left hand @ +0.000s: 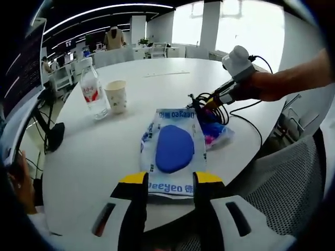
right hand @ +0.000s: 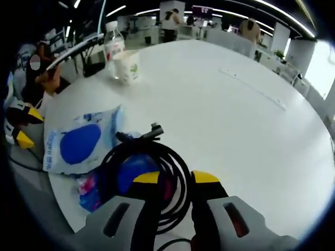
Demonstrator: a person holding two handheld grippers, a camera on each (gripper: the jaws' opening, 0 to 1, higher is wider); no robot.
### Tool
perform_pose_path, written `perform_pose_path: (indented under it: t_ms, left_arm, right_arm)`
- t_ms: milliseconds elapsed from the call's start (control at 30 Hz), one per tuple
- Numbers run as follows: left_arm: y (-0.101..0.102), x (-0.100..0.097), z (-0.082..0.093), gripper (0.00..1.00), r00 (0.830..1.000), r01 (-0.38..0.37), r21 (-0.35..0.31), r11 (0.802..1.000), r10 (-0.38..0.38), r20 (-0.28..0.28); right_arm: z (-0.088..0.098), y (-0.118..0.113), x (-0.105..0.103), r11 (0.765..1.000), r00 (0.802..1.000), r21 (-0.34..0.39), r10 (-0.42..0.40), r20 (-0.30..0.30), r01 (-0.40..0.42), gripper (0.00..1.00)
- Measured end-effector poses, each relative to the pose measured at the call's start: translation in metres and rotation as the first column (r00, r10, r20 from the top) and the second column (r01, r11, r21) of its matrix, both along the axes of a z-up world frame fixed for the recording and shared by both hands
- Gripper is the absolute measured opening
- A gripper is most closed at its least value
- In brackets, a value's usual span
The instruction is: Arrange the tabletop items into an orderly group along one side of the table until the central work area is clear of visible clutter.
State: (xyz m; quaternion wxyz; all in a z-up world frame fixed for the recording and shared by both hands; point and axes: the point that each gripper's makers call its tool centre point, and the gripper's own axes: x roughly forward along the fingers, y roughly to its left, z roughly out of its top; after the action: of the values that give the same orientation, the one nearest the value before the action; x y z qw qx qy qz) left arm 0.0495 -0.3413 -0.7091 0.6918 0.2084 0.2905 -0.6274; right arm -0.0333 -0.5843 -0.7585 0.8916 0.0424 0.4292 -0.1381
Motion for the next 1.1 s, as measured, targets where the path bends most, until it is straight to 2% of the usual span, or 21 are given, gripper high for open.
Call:
perform_pose_path:
  t_ms: [267,633,1100]
  left_arm:
    - [0.000,0.000,0.001,0.32,1.000,-0.004,-0.005,1.000,0.004,-0.001]
    - [0.000,0.000,0.002,0.32,1.000,0.002,-0.005,1.000,-0.002,0.005]
    - [0.001,-0.001,0.002,0.32,1.000,0.011,-0.005,1.000,-0.011,0.006]
  right_arm:
    - [0.008,0.000,-0.001,0.999,1.000,-0.035,0.017,0.012,-0.017,0.12]
    - [0.022,0.005,-0.004,0.997,0.998,-0.066,0.040,0.039,-0.037,0.08]
    - [0.035,0.012,-0.007,0.998,0.996,-0.058,0.031,0.081,-0.026,0.05]
